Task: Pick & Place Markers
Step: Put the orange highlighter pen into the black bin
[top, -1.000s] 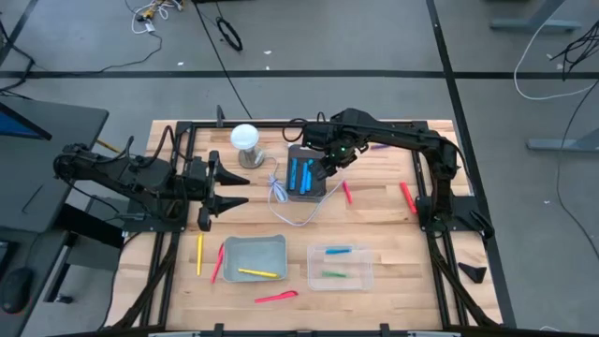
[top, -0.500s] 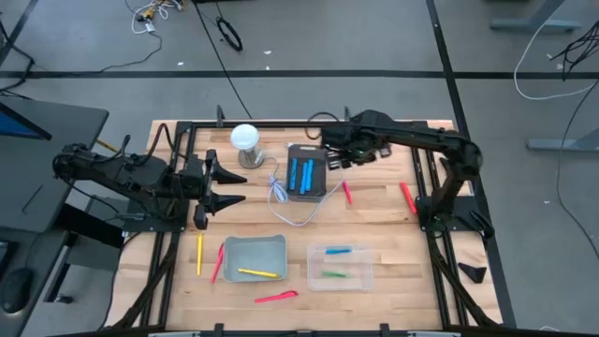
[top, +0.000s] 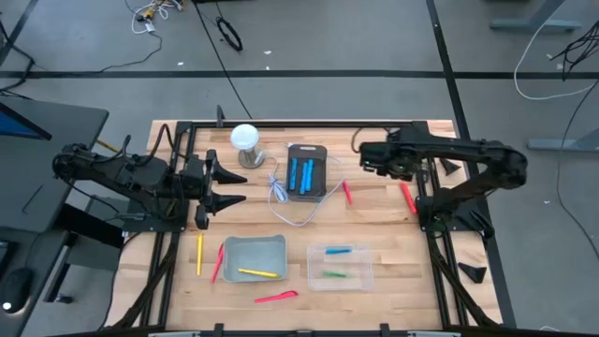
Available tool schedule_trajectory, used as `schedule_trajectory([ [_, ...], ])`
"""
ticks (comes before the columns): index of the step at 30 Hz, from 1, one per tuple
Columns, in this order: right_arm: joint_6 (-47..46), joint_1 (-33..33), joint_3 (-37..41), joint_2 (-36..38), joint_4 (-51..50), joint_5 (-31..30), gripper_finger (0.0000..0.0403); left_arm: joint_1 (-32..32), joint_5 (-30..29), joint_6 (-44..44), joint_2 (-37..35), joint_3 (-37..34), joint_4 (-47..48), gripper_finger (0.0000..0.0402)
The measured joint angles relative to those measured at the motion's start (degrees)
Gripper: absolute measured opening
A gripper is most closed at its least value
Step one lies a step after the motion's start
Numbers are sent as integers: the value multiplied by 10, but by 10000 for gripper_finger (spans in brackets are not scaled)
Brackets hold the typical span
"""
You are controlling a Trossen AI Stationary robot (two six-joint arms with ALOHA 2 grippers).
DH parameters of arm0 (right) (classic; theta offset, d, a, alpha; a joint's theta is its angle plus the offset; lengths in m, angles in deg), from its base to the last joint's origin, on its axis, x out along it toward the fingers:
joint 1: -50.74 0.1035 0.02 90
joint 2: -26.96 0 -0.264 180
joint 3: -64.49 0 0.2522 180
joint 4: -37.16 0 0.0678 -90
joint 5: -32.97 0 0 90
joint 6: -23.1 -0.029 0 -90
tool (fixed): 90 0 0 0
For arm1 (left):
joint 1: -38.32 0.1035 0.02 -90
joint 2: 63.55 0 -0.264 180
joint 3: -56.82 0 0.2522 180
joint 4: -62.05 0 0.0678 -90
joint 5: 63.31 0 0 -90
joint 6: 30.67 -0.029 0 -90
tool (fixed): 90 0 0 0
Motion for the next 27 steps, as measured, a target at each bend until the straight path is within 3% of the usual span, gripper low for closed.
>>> schedule_trajectory([
  [7,-215,0,96,69,19,-5,171,0,0,0,0,0,0,220],
  [15,-440,-2,164,73,126,-19,171,0,-5,14,0,0,-6,220],
  [22,-472,-57,220,59,209,-31,171,0,-6,22,0,0,-12,220],
  [27,-458,-83,275,58,342,-30,171,0,-21,32,0,0,-13,220],
])
